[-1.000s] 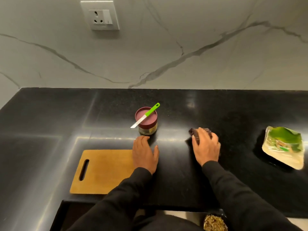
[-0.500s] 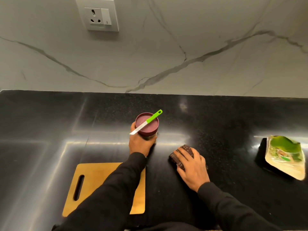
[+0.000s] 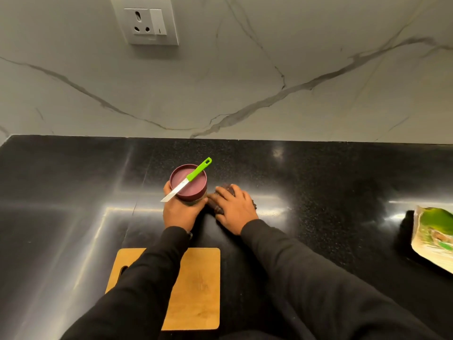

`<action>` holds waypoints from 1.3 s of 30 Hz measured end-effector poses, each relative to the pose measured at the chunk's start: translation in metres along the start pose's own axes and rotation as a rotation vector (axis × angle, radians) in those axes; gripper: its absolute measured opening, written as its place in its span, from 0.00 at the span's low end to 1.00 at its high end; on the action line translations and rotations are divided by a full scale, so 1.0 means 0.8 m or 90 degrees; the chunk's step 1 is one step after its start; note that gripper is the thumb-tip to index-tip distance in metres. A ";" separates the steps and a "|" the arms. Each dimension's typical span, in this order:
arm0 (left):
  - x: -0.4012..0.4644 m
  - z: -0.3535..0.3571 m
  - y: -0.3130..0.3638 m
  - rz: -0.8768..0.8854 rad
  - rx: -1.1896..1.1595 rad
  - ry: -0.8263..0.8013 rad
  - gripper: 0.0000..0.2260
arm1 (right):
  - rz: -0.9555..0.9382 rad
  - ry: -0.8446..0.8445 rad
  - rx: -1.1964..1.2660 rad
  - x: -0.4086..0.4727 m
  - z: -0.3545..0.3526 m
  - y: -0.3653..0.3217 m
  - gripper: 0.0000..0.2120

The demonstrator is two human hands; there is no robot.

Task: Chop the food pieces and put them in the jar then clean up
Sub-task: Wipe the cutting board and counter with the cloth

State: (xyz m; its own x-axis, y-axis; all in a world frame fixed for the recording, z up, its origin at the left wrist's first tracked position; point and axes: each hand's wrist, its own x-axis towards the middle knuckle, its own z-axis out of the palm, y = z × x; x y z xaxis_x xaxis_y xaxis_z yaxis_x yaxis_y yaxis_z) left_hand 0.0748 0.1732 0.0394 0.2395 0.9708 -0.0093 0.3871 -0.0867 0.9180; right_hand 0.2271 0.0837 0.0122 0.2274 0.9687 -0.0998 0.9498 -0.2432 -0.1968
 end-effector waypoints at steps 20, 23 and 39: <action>-0.041 0.047 0.006 -0.062 0.107 -0.075 0.50 | 0.431 0.222 0.089 -0.211 0.017 0.045 0.24; -0.104 0.049 0.023 0.005 0.259 0.075 0.35 | 0.243 0.153 0.029 -0.184 0.024 0.016 0.26; -0.186 0.192 0.044 0.498 0.417 -0.555 0.27 | 0.638 0.199 0.045 -0.273 0.015 0.080 0.27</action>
State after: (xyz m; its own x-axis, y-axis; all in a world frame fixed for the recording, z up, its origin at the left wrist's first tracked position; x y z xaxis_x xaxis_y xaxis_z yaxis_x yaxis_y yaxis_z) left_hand 0.1897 -0.0084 0.0121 0.9823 0.1815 -0.0463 0.1830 -0.8779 0.4425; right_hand 0.2360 -0.1438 0.0097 0.9569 0.2903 0.0051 0.2843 -0.9330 -0.2205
